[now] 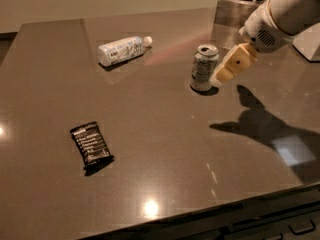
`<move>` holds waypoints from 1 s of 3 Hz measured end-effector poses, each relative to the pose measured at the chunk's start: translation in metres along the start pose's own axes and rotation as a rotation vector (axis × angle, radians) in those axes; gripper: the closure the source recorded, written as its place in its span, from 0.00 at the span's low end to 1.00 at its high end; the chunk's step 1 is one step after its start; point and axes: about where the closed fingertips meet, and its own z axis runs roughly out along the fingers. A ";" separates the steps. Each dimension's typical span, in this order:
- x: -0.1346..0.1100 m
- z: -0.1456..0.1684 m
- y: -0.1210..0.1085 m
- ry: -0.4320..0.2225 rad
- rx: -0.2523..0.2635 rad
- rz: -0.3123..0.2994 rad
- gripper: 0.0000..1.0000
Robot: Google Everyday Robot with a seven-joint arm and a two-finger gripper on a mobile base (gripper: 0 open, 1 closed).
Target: Move 7up can near blue plastic bottle
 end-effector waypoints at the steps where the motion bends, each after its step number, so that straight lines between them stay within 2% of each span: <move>1: -0.016 0.031 -0.018 -0.062 0.004 0.076 0.00; 2: -0.029 0.065 -0.026 -0.099 -0.017 0.129 0.01; 3: -0.032 0.080 -0.027 -0.099 -0.036 0.149 0.23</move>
Offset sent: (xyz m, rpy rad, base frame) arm 0.0835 0.0400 -0.0412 0.1978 0.0020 -0.0977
